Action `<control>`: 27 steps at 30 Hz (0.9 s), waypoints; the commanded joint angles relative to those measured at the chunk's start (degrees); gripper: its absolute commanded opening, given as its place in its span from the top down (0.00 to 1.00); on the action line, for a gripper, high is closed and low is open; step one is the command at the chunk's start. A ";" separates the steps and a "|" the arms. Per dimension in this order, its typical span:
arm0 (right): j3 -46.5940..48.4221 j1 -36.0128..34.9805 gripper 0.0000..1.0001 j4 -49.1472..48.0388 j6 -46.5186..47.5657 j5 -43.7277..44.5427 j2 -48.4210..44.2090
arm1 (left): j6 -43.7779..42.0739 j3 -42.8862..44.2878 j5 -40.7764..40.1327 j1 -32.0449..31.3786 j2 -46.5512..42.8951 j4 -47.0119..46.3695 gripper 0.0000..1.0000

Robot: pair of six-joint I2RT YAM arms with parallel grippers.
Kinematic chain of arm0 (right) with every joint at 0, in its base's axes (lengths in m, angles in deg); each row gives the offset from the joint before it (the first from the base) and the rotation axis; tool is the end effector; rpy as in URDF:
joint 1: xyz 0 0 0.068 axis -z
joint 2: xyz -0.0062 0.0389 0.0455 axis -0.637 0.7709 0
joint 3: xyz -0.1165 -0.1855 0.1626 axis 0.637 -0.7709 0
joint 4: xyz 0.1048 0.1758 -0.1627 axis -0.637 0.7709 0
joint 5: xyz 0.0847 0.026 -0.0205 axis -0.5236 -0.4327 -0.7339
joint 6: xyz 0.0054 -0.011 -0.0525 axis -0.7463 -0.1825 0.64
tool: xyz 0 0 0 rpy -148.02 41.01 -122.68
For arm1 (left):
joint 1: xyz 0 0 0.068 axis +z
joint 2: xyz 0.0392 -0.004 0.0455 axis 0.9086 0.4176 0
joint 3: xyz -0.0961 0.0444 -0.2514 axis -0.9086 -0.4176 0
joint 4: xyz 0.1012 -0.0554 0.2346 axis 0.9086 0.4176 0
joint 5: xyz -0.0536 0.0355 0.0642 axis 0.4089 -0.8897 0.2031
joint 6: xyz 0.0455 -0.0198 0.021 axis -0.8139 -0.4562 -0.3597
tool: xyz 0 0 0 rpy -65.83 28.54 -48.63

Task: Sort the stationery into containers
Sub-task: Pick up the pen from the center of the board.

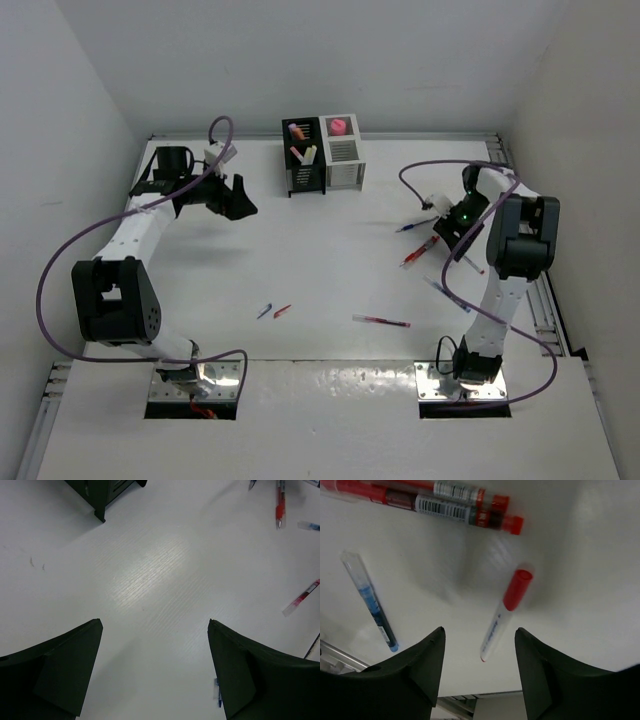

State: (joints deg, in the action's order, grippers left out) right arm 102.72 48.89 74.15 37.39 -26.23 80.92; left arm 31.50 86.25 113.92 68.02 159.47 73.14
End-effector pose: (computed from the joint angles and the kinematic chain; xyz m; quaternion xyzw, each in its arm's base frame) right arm 0.3731 -0.0571 0.1561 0.3566 -0.9314 -0.0728 0.0091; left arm 0.3297 -0.0097 0.2867 0.2166 0.8364 -0.3086 0.3980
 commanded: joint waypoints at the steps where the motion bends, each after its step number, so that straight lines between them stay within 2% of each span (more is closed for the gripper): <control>1: -4.08 -0.53 0.44 -4.37 0.68 2.80 -0.63 | -1.39 0.02 0.67 0.03 -0.04 -0.91 0.07; 8: -7.09 -0.88 0.46 -8.77 -0.99 4.30 0.33 | -0.52 0.46 0.85 0.03 0.85 -1.78 0.07; 11: -8.31 -1.15 0.51 -10.70 -1.43 5.35 0.86 | -0.34 0.29 0.58 0.03 0.85 -1.96 0.08; 20: -17.01 -3.25 0.82 -22.04 -3.01 9.49 -3.70 | 0.62 0.37 0.14 0.11 0.93 -1.96 0.07; 23: -18.08 -4.66 0.92 -19.95 -4.58 8.27 -7.92 | 1.33 1.16 0.84 0.11 0.85 -1.96 0.08; 24: -17.12 -4.84 0.97 -16.89 -5.38 5.30 -9.32 | 1.42 1.43 1.19 0.11 0.76 -1.96 0.08; 26: -10.74 -5.45 0.99 -13.36 -9.14 1.43 -13.00 | 2.29 1.43 1.54 0.11 -0.20 -2.92 0.08; 27: -8.08 -5.54 1.00 -9.95 -10.82 -4.08 -14.07 | 3.00 1.17 1.72 0.11 -0.56 -3.62 0.08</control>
State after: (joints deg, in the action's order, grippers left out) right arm 86.98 44.34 59.24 32.00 -19.66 73.58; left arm 33.03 86.25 113.74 68.02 160.54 72.84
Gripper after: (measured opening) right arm 0.108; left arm 0.920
